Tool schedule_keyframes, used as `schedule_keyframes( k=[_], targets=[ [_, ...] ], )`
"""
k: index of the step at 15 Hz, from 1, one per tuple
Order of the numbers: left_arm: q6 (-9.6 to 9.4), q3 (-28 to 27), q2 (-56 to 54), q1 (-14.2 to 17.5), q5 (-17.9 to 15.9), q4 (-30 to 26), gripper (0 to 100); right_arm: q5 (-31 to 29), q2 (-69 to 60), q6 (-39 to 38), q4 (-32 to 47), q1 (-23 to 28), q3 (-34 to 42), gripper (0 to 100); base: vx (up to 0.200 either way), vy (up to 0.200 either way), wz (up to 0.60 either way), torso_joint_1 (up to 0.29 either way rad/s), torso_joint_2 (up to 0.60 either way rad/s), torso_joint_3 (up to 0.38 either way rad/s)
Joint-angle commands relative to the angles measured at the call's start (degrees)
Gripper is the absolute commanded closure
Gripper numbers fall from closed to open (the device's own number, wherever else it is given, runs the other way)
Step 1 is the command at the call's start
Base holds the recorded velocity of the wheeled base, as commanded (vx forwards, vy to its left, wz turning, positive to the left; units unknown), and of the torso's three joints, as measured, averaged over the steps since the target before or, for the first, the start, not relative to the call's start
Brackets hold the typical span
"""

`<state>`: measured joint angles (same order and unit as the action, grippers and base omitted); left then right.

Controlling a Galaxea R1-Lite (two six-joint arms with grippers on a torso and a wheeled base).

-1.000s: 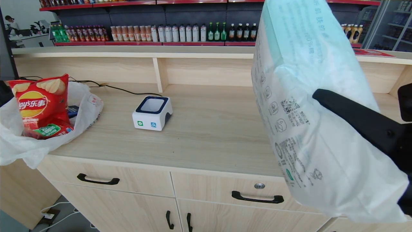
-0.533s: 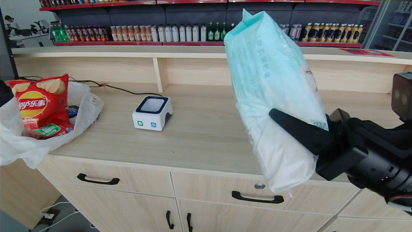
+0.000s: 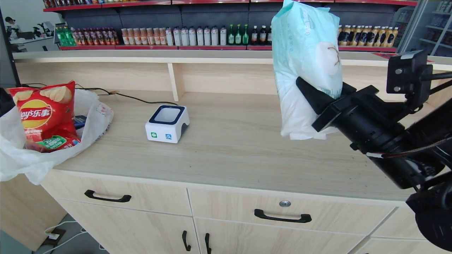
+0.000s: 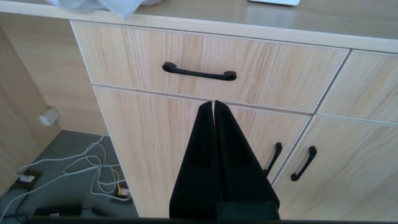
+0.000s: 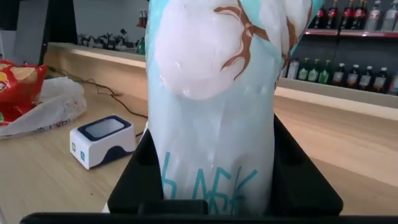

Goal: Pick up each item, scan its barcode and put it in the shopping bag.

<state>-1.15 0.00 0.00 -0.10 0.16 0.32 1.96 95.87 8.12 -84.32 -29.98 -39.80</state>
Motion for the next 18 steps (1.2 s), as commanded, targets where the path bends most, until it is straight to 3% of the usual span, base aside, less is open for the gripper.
schedule_keyframes(
  k=[1,5,8,11,18],
  targets=[
    [-0.08,0.00,0.00,0.01,0.02,0.03,100,-0.29,1.78,2.43,-1.37,3.87,-3.62,100,0.000,0.000,0.00,0.000,0.00,0.000],
    [-0.26,0.00,0.00,0.01,-0.07,0.03,100,-1.79,1.96,1.55,-5.68,9.76,-5.02,100,0.000,0.000,0.00,0.000,0.00,0.000],
    [-0.08,0.00,0.00,0.01,-0.07,0.03,100,-7.68,4.06,-0.91,-5.68,9.85,-8.36,100,0.000,0.000,0.00,0.000,0.00,0.000],
    [-0.08,0.00,0.00,0.01,-0.07,0.03,100,-7.85,4.15,-1.18,-5.68,9.85,-7.66,100,-0.200,0.000,0.00,0.004,0.00,0.004],
    [-0.17,0.00,0.00,0.01,0.02,0.03,100,-10.40,-1.56,-2.58,-5.68,11.17,-2.30,100,0.000,0.029,0.00,0.003,0.00,0.000]
  ],
)
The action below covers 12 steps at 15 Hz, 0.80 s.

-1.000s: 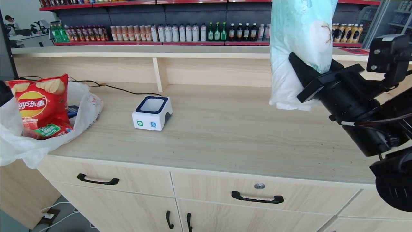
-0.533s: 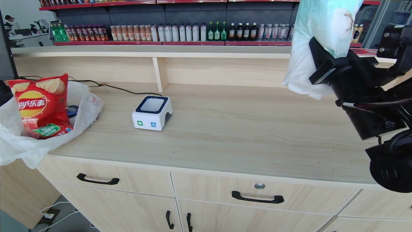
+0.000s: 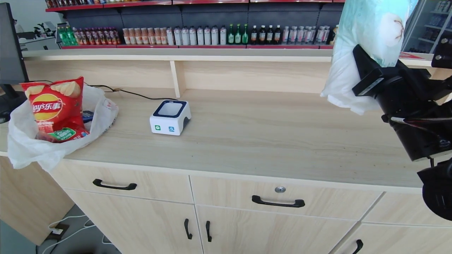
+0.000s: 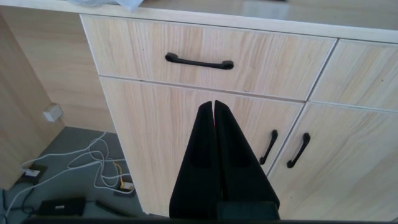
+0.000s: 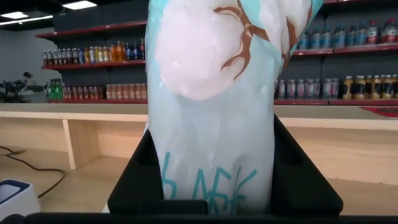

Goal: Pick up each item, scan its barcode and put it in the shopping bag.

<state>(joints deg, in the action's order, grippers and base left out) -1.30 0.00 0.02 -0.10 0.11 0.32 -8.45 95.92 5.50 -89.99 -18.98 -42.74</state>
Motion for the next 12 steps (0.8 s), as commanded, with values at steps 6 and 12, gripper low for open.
schedule_keyframes(
  k=[6,12],
  targets=[
    [0.60,0.00,-0.02,0.01,0.15,0.03,100,0.10,-0.82,0.13,-0.01,0.17,-0.85,100,0.000,0.200,0.00,0.003,0.00,0.001],
    [1.13,0.00,-0.02,0.01,0.15,0.12,100,0.10,-0.73,0.21,-0.01,0.00,0.73,100,0.000,0.200,0.00,0.000,0.00,0.004]
  ],
)
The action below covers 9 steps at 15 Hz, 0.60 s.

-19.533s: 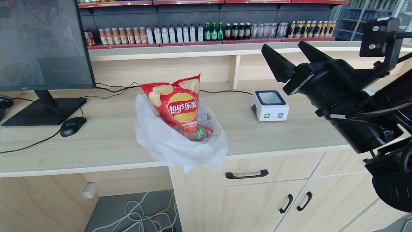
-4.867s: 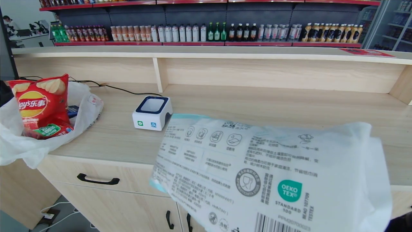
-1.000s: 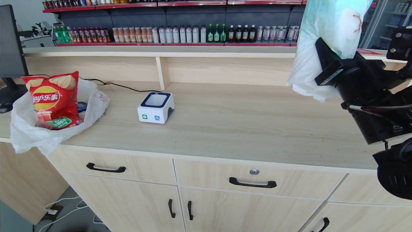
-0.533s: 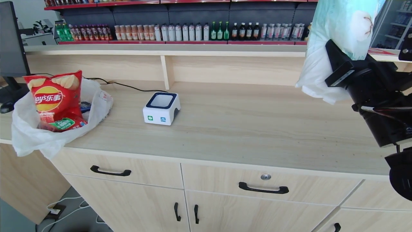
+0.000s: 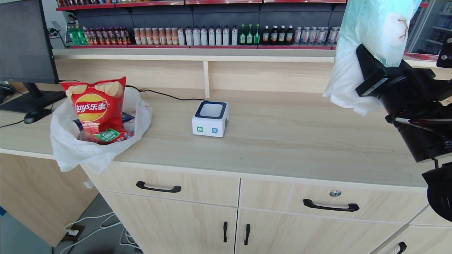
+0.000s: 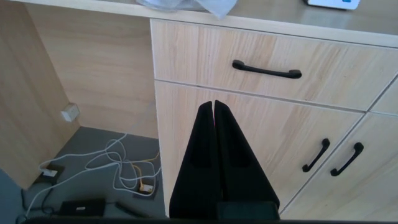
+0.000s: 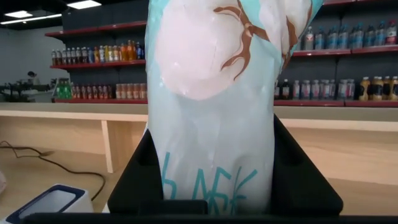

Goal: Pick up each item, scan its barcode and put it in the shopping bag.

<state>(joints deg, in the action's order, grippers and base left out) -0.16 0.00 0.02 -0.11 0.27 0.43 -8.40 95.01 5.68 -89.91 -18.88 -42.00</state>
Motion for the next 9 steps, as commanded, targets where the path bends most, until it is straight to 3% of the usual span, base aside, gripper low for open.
schedule_keyframes(
  k=[1,9],
  targets=[
    [0.07,0.00,-0.02,0.02,0.08,0.01,100,-0.04,0.44,0.03,-0.09,-0.10,-0.10,100,0.000,0.200,0.00,-0.002,0.00,-0.002],
    [0.07,0.00,-0.02,0.02,0.08,0.10,100,-0.04,0.26,0.12,-0.09,-0.36,0.34,100,0.000,0.200,0.00,0.000,0.00,0.001]
  ],
)
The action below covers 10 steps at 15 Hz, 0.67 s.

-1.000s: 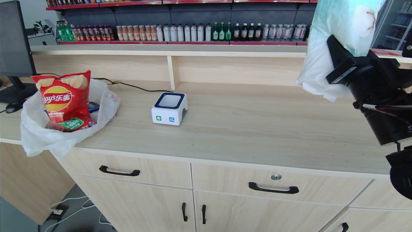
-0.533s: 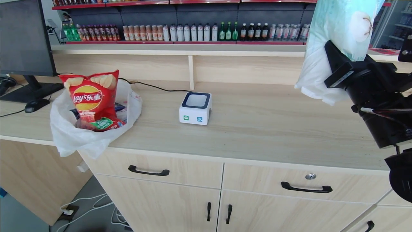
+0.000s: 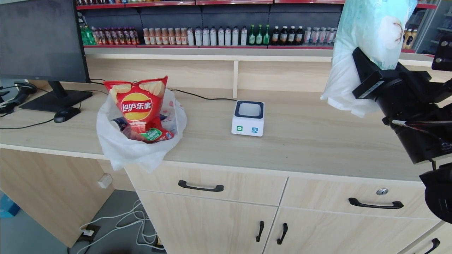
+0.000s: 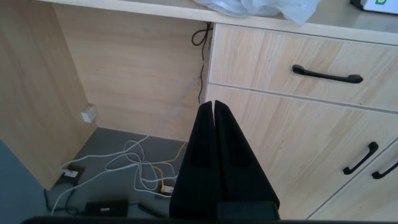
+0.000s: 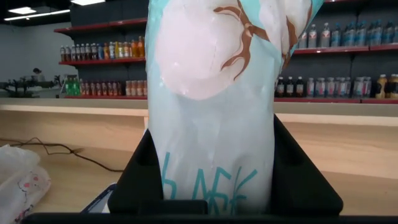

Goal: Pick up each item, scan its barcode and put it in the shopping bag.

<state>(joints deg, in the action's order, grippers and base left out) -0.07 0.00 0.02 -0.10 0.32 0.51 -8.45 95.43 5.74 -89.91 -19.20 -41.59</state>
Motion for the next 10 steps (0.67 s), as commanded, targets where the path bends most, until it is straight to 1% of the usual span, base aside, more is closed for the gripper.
schedule_keyframes(
  k=[1,10],
  targets=[
    [-0.01,0.00,-0.02,0.01,0.03,0.02,100,0.01,-0.07,0.06,-0.09,-0.05,0.02,100,0.000,0.200,0.00,0.002,0.00,0.002],
    [-0.01,0.00,-0.02,0.01,0.03,0.02,100,0.01,-0.33,0.06,-0.09,-0.22,0.11,100,0.000,0.200,0.00,0.002,0.00,0.003]
  ],
)
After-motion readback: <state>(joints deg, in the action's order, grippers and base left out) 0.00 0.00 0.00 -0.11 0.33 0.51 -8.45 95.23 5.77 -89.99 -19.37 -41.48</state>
